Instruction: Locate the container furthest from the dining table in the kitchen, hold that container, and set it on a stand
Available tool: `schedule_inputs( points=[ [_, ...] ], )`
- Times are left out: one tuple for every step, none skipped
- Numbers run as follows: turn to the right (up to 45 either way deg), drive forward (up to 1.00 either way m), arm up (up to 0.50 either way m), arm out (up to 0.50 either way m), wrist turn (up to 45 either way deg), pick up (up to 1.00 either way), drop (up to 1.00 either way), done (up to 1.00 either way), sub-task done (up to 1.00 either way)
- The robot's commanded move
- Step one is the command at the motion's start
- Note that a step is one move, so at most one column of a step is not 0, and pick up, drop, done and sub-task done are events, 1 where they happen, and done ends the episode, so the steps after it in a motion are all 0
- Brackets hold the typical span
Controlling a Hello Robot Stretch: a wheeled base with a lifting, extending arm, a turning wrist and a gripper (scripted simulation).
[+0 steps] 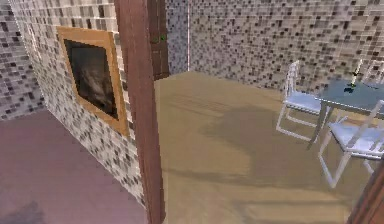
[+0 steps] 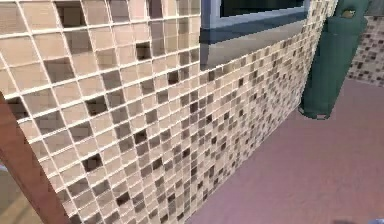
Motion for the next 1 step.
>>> schedule_inputs(
  points=[
    [-33.0, 0.0, 0.0, 0.0, 0.0, 0.0, 0.0, 0.0, 0.0]
  ],
)
